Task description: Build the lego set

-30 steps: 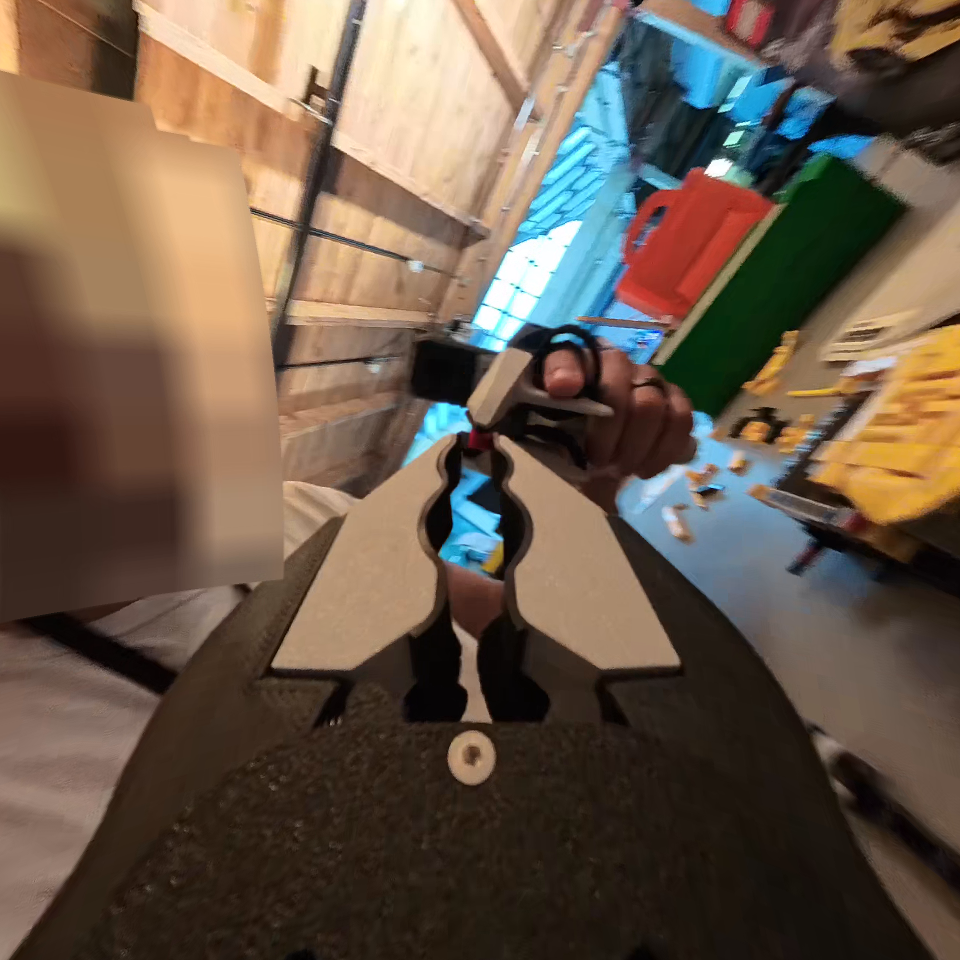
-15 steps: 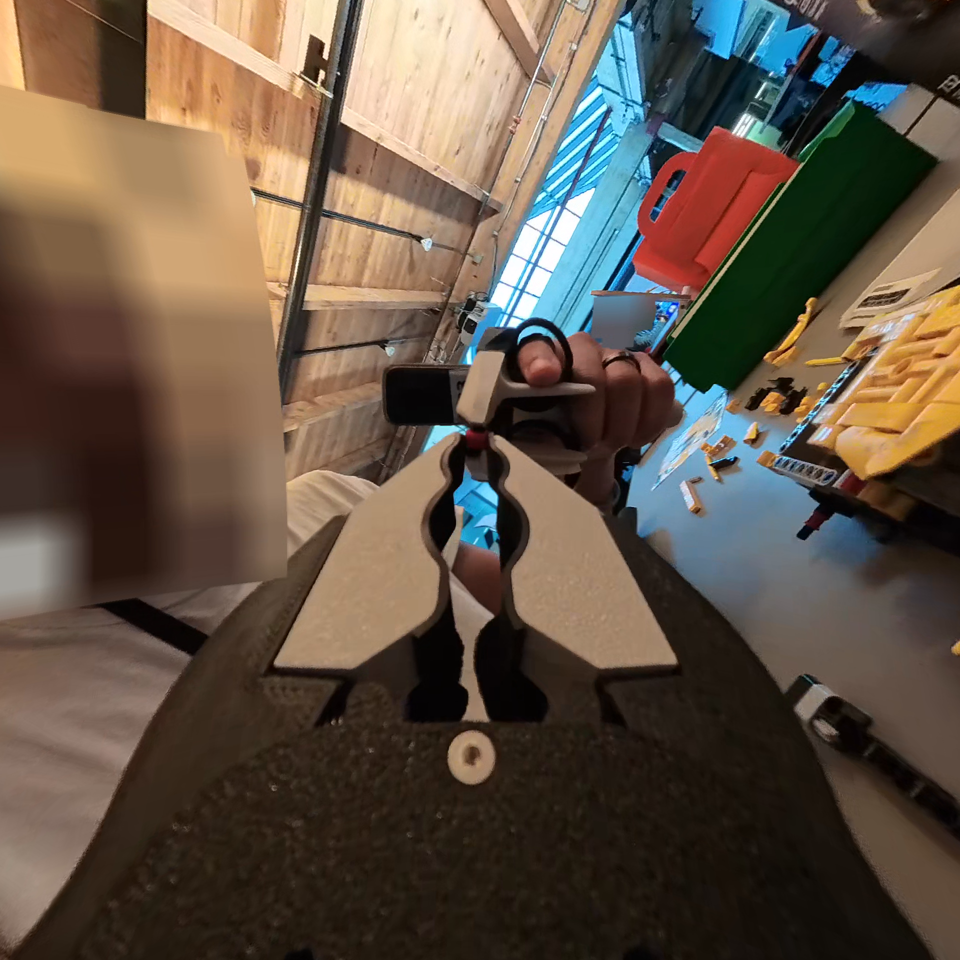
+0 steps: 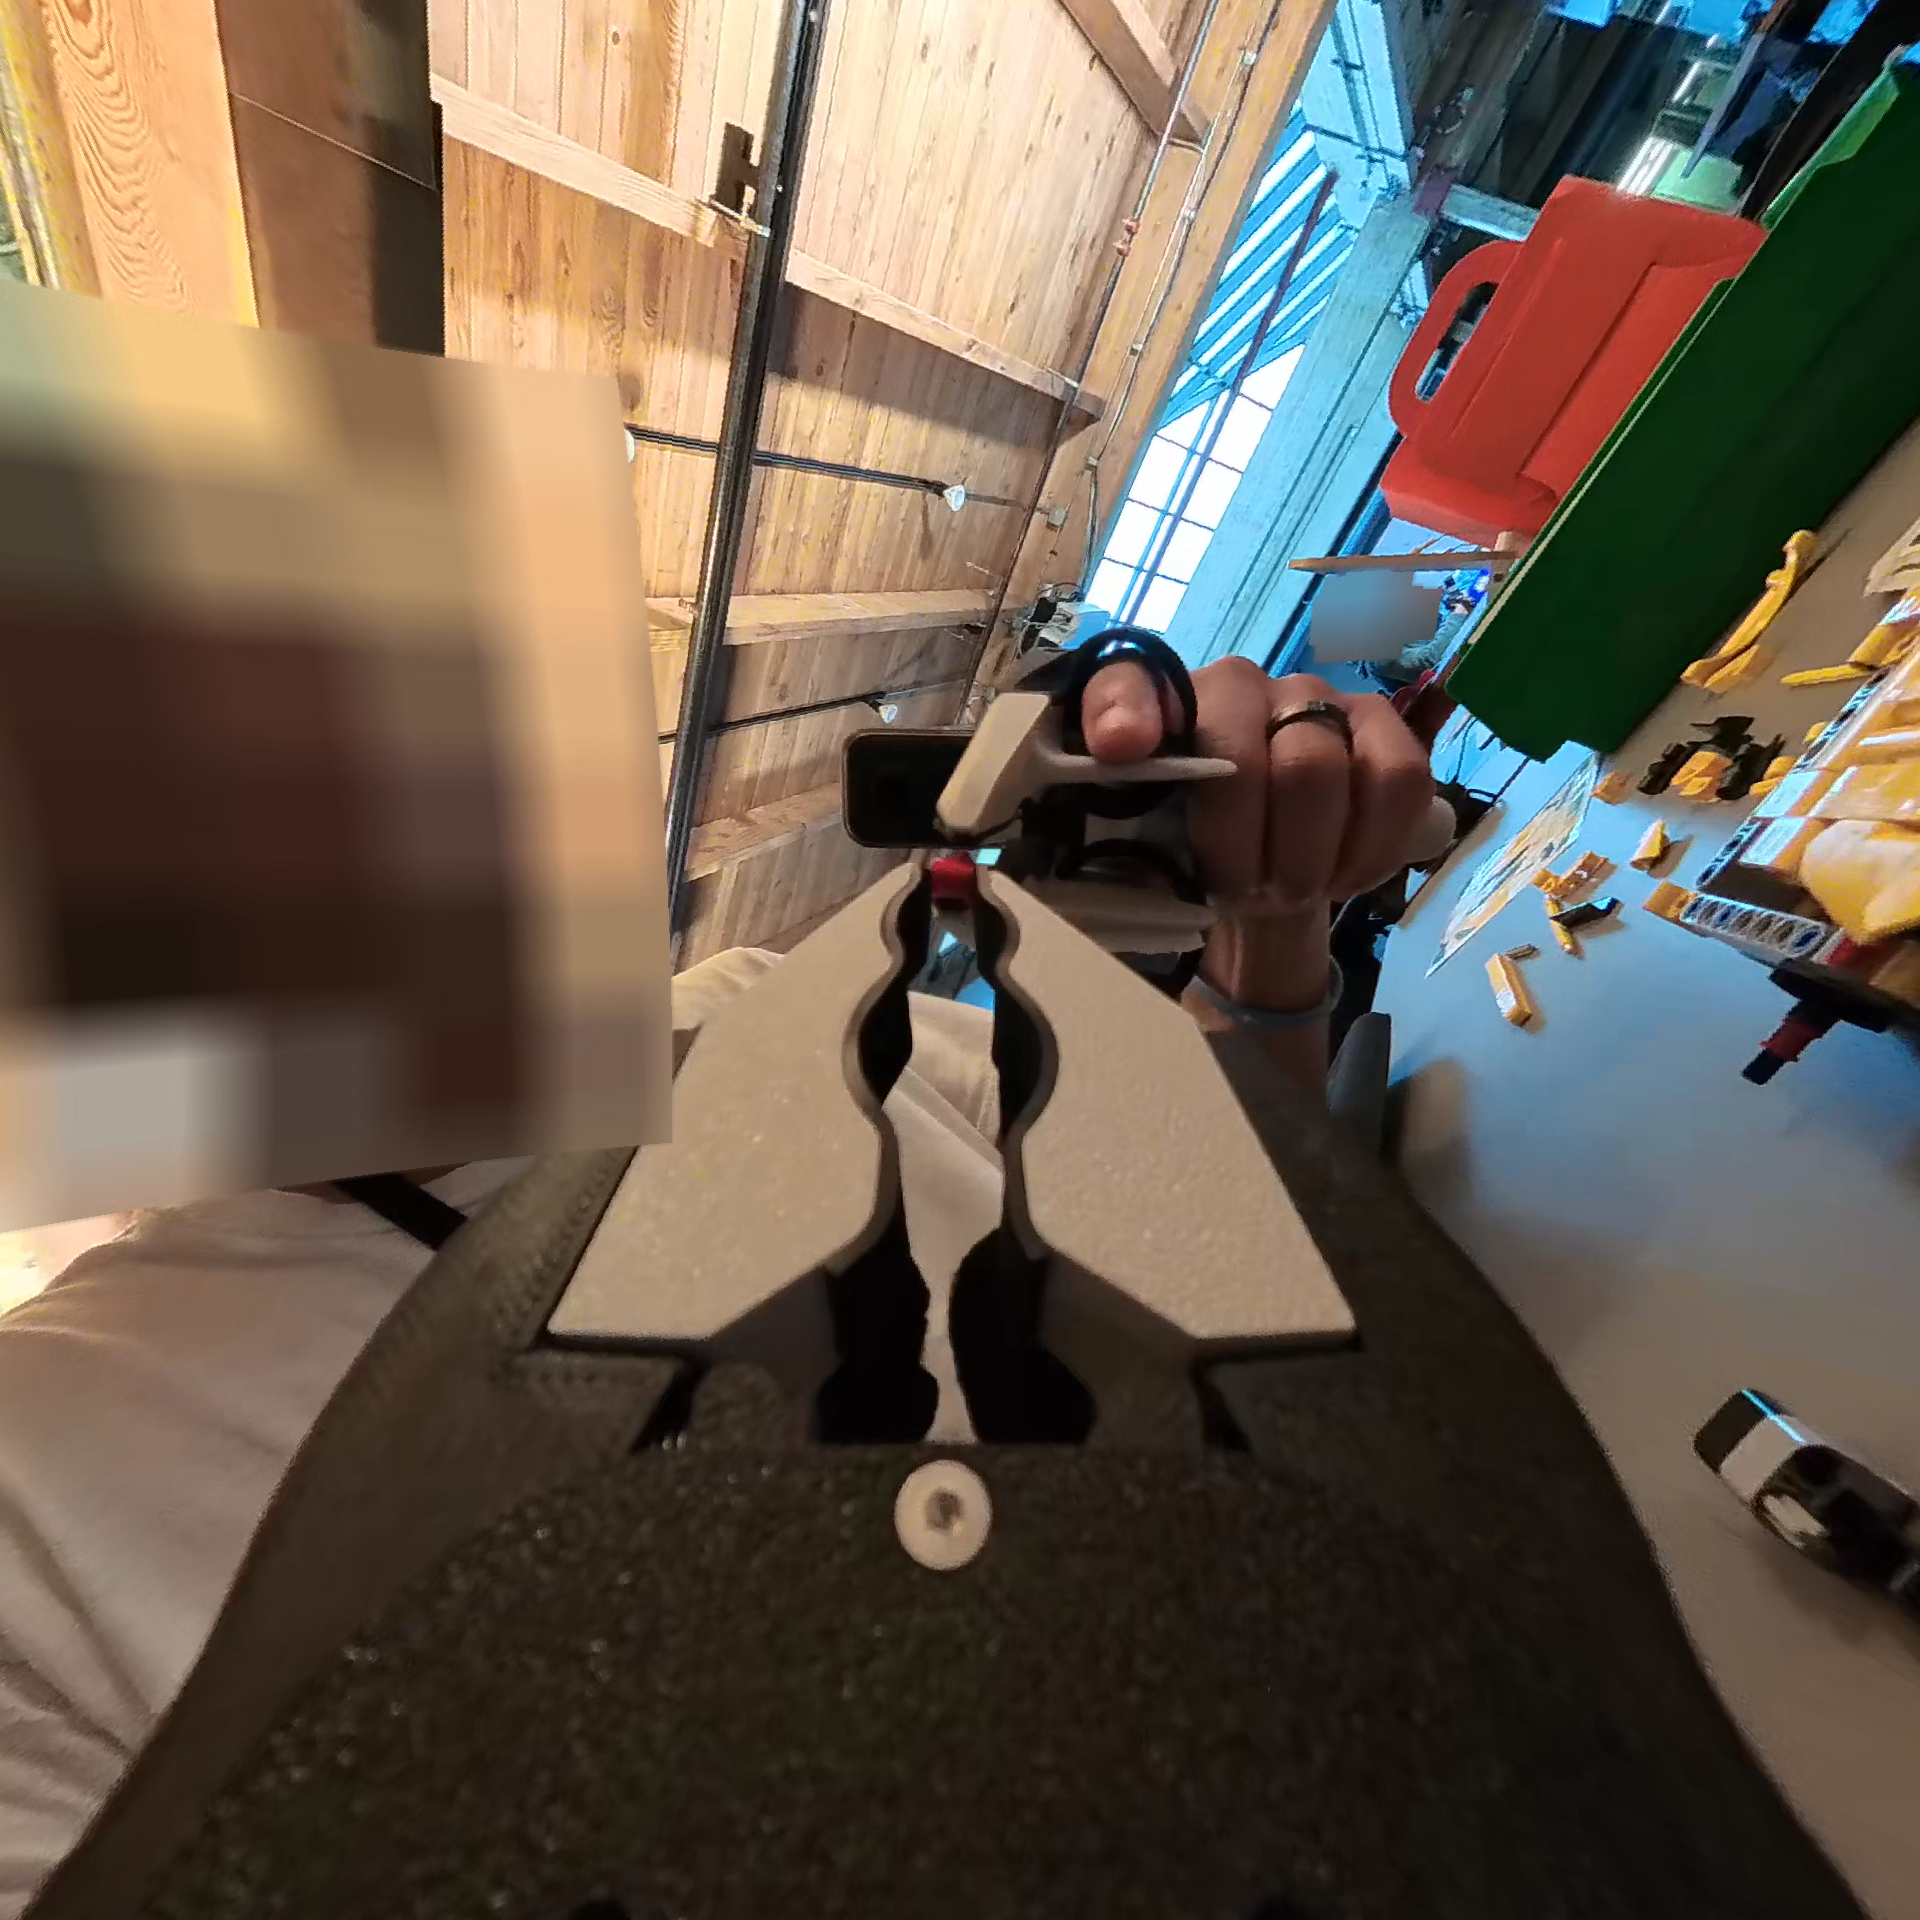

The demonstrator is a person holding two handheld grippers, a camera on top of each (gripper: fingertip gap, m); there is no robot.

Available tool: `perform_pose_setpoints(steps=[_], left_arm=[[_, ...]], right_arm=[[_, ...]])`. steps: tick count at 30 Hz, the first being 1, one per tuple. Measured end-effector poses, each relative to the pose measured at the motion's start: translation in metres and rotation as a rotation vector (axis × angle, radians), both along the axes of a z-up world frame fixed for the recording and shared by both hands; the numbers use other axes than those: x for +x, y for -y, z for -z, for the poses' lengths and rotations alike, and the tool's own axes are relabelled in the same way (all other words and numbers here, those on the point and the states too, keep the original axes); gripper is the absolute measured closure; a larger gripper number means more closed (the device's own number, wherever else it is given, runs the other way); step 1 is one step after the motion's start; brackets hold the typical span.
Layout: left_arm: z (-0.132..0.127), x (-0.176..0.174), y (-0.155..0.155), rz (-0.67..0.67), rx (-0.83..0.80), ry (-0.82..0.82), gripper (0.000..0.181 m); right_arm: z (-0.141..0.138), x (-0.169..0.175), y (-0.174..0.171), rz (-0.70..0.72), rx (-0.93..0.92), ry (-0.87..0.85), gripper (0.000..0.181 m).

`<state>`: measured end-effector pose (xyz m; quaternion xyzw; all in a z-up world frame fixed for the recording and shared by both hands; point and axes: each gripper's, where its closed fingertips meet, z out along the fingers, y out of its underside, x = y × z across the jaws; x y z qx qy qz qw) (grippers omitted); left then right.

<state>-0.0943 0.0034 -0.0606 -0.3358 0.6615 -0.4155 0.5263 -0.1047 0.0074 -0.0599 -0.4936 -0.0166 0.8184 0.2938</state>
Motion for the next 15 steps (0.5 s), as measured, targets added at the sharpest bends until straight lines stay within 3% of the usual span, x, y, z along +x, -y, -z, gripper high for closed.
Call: perform_pose_setpoints(steps=[6, 9, 11, 13, 15], left_arm=[[0.004, -0.001, 0.002, 0.022, 0.014, -0.030, 0.175], [0.006, 0.001, -0.005, -0.015, 0.039, -0.051, 0.174], [0.006, 0.000, -0.013, -0.039, -0.024, -0.080, 0.174], [0.007, -0.002, -0.025, -0.076, -0.108, -0.110, 0.174], [0.011, -0.002, -0.037, -0.107, -0.179, -0.140, 0.174]], right_arm=[[0.003, -0.001, 0.000, 0.001, -0.013, 0.006, 0.175], [0.008, 0.005, -0.003, 0.089, 0.038, 0.122, 0.172], [0.018, 0.018, -0.007, 0.212, 0.110, 0.345, 0.164], [0.049, 0.033, -0.009, 0.356, 0.228, 0.759, 0.162], [0.085, 0.040, 0.007, 0.359, 0.339, 1.125, 0.160]])
